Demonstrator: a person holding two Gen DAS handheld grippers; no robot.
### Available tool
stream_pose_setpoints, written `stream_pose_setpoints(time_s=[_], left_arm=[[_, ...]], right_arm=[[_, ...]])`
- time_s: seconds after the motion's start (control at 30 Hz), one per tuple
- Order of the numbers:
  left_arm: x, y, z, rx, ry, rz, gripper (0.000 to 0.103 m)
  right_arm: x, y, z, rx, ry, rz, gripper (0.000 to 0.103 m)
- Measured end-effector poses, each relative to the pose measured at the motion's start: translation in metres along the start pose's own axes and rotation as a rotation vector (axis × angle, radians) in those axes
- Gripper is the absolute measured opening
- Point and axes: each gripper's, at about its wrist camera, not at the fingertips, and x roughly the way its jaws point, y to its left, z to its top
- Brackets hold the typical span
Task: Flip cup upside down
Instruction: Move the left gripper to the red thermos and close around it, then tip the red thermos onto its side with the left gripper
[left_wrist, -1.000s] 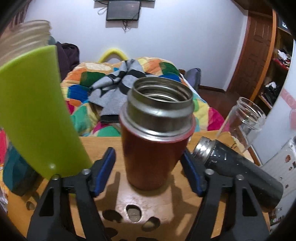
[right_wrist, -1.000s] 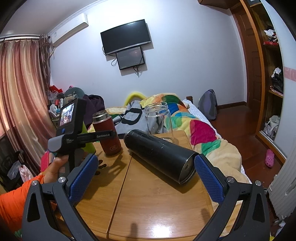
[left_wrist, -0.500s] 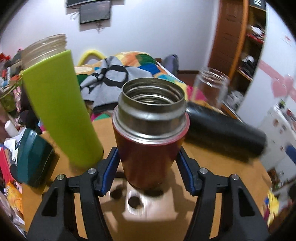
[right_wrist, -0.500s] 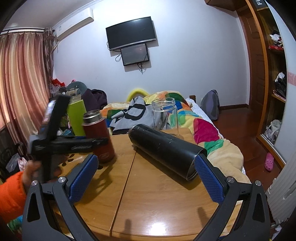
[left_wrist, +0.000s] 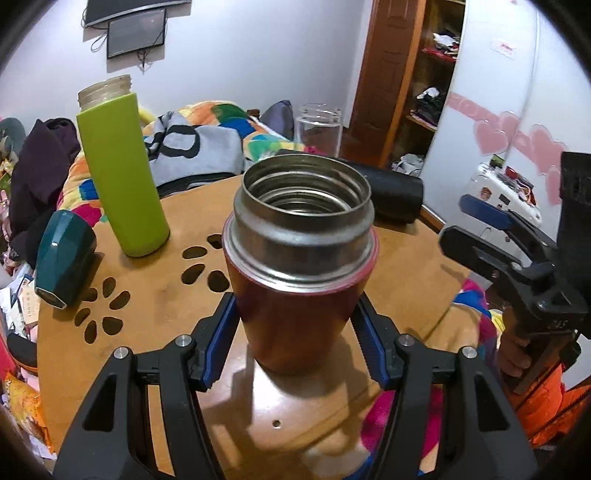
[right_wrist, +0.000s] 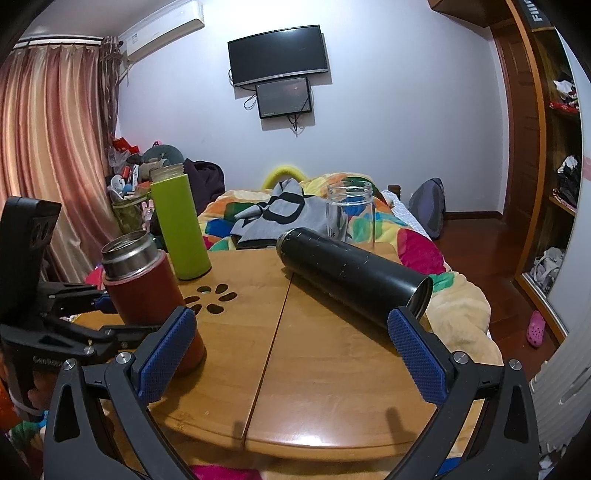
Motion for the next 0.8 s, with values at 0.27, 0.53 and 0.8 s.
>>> stream_pose_setpoints(time_s=[0.27,0.53,0.8], left_arm=[[-0.007,0.007,-0.004,-0.055,-0.004,-0.039,0.061],[-0.049,0.023,-0.014,-0.074,-0.094,-0.045,0.067],[-0.034,0.032,-0.003,-0.121,-0.085,-0.180,0.068]], right_arm=[[0.008,0.012,-0.011,-0.056,0.027,0.045,0.103],[0.033,0.041,-0.025,-0.135,0.066,0.172,0.103],[0.066,0.076,-0.037,-0.231,0.114,0.292,0.083]])
